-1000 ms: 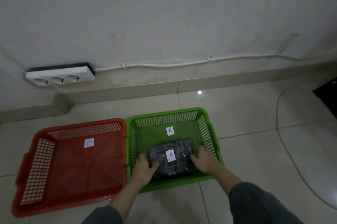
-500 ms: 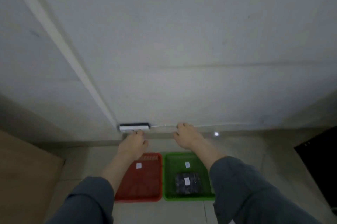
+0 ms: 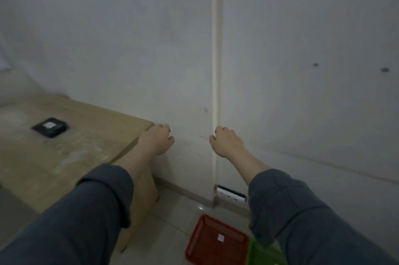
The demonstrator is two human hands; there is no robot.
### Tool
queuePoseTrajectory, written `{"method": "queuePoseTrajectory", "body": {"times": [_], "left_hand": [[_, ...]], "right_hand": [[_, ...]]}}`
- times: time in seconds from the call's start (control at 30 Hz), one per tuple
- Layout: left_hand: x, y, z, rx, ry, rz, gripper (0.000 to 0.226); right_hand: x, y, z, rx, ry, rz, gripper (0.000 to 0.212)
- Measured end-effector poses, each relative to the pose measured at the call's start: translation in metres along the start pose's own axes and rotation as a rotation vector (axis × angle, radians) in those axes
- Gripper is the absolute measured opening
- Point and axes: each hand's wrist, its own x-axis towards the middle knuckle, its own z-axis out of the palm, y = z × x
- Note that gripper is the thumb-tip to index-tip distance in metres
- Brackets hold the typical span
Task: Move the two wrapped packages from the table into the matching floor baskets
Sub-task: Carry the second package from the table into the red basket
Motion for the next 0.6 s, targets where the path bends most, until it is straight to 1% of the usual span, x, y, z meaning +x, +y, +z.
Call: {"method": "queuePoseTrajectory", "body": {"times": [0.07, 0.13, 0.23, 0.3, 0.43, 0.6], "left_hand": [[-0.005, -0.046, -0.023, -0.036, 0.045, -0.070, 0.038], [-0.011, -0.095, -0.040, -0.023, 0.069, -0.126, 0.039], [-0.023, -0.170, -0.052, 0.012, 0.103, -0.199, 0.044], [-0.030, -0.220, -0.050, 0.022, 0.079, -0.224, 0.045], [-0.038, -0.328, -0.049, 0.019, 0.011, -0.252, 0.045], [-0.032, -0.447, -0.062, 0.014, -0.031, -0.297, 0.043]], "right_hand": [[0.009, -0.046, 0.002, 0.000, 0.029, -0.043, 0.039], [0.019, -0.094, 0.012, 0.002, 0.044, -0.108, 0.038], [0.033, -0.167, 0.046, -0.010, 0.054, -0.199, 0.037], [0.041, -0.219, 0.076, -0.008, 0.045, -0.233, 0.037], [0.059, -0.328, 0.129, 0.004, -0.047, -0.249, 0.042], [0.089, -0.440, 0.169, 0.014, -0.067, -0.246, 0.041]]}}
